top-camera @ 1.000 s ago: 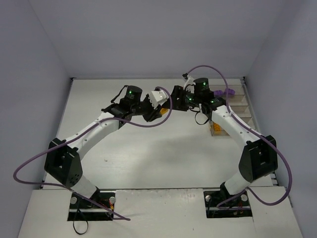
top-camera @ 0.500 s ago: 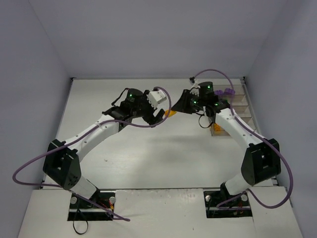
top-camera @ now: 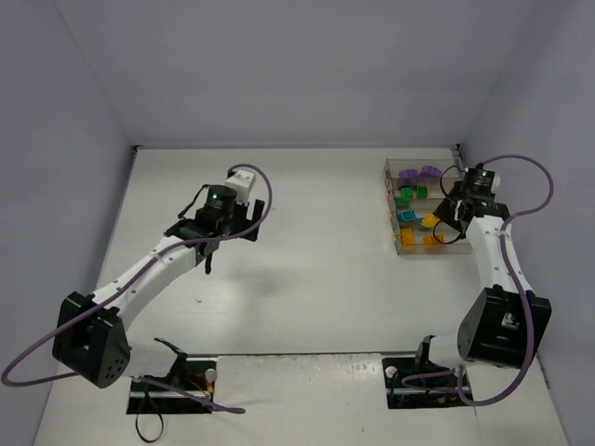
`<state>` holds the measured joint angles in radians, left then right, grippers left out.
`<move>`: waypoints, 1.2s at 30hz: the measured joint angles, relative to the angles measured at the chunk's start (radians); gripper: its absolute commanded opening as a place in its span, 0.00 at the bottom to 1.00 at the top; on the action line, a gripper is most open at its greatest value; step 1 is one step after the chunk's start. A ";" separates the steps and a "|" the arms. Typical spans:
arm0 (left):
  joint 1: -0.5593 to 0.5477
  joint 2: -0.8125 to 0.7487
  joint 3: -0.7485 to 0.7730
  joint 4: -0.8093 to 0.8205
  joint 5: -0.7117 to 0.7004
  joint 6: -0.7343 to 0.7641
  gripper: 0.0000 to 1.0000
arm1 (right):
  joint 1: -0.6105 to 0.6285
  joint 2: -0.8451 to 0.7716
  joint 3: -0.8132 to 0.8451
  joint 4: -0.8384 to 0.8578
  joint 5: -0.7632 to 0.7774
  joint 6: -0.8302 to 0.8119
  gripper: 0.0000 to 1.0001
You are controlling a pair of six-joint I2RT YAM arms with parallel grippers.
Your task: Sort the legos into containers by color
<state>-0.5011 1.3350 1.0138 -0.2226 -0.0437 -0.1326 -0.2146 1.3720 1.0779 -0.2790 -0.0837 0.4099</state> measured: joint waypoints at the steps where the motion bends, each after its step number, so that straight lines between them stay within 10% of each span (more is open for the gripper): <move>1: 0.024 -0.017 -0.014 -0.002 -0.012 -0.023 0.81 | 0.000 0.002 -0.006 -0.009 0.013 0.000 0.02; 12: 0.114 -0.023 -0.042 -0.032 -0.082 -0.123 0.81 | 0.000 0.100 -0.034 -0.013 0.019 0.006 0.23; 19: 0.178 0.096 0.047 -0.090 -0.089 -0.195 0.81 | 0.007 0.132 -0.072 -0.008 -0.018 0.010 0.61; 36: 0.196 0.496 0.335 -0.153 -0.138 -0.329 0.81 | 0.162 -0.096 0.003 0.021 -0.091 0.003 0.64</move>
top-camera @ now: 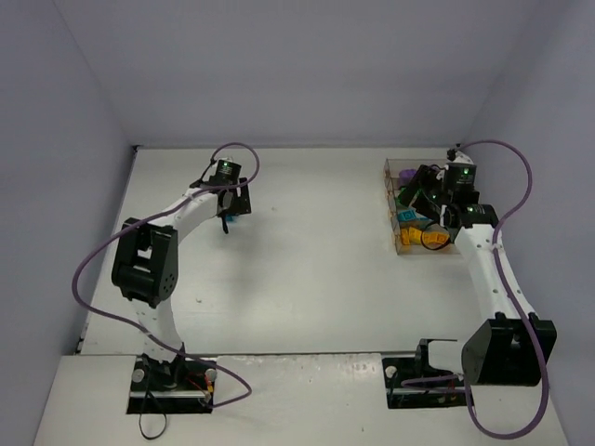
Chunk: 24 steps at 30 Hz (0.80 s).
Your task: Sort the legos into containers by color
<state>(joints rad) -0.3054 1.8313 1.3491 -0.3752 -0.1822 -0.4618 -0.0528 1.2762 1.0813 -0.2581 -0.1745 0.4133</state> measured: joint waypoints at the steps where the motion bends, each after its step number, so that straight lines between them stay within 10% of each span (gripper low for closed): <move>1: 0.000 0.034 0.025 -0.003 -0.004 0.000 0.81 | 0.011 -0.013 0.001 0.006 -0.014 0.000 0.64; 14: 0.029 0.258 0.195 -0.044 -0.034 0.030 0.79 | 0.023 -0.039 -0.050 0.013 -0.142 -0.031 0.64; 24: 0.033 0.277 0.214 -0.030 -0.004 0.066 0.52 | 0.023 -0.040 -0.051 0.015 -0.214 -0.040 0.64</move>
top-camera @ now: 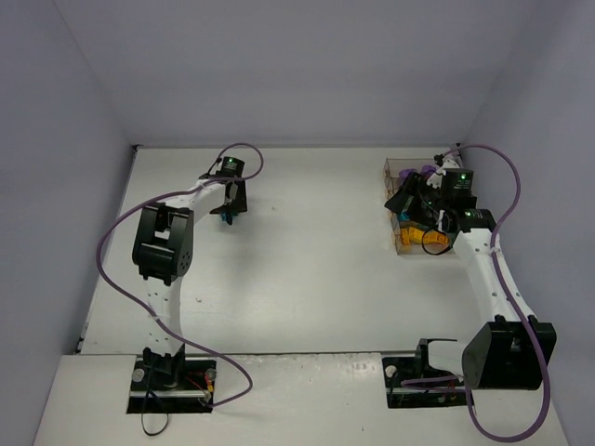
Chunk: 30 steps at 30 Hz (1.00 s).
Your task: Sort the legos into containers by color
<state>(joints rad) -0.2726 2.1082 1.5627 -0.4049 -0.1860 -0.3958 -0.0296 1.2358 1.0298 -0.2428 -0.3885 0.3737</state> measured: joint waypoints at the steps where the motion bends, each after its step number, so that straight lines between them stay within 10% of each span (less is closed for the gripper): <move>1: 0.000 -0.001 -0.003 0.003 0.005 0.002 0.51 | 0.002 0.000 0.000 0.000 -0.005 -0.001 0.64; 18: 0.000 -0.053 -0.084 0.043 0.064 0.072 0.68 | 0.018 0.004 -0.029 0.022 -0.051 -0.001 0.64; 30: 0.000 -0.055 -0.087 0.047 0.103 0.103 0.24 | 0.018 0.004 -0.041 0.034 -0.085 -0.002 0.64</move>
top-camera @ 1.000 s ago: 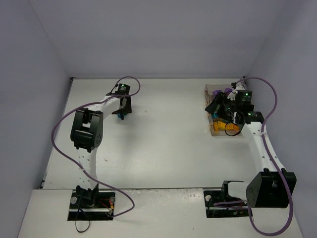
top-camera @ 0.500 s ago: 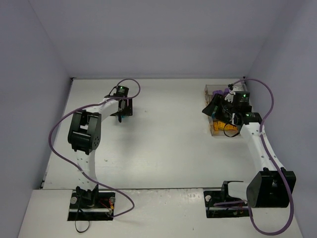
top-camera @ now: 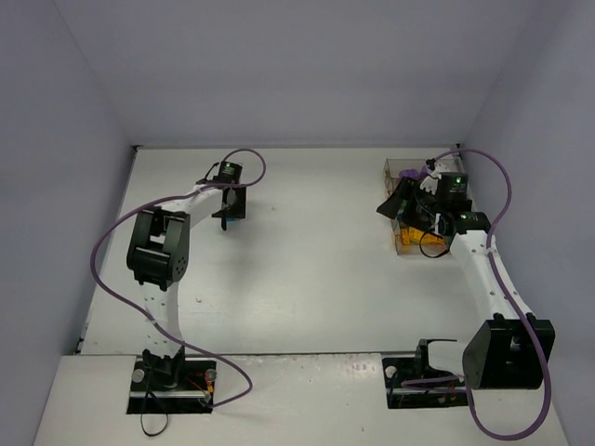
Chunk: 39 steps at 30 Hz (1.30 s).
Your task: Sort the legos into containers by color
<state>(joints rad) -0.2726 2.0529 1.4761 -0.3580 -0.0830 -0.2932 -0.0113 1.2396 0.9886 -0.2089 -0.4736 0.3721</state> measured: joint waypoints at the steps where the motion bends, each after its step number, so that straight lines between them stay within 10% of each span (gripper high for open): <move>1: 0.000 -0.005 -0.005 0.003 0.003 0.002 0.24 | 0.000 0.000 0.000 0.000 -0.007 0.000 0.64; 22: -0.122 -0.662 -0.489 0.322 0.551 0.362 0.24 | 0.114 0.084 0.135 0.019 -0.257 0.032 0.64; 39: -0.268 -0.774 -0.523 0.321 0.756 0.563 0.25 | 0.425 0.272 0.277 0.034 -0.302 0.088 0.65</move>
<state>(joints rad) -0.5404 1.2789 0.9535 -0.0368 0.6735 0.2695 0.4133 1.5112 1.2655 -0.1745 -0.7753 0.4603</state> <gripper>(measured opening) 0.433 0.647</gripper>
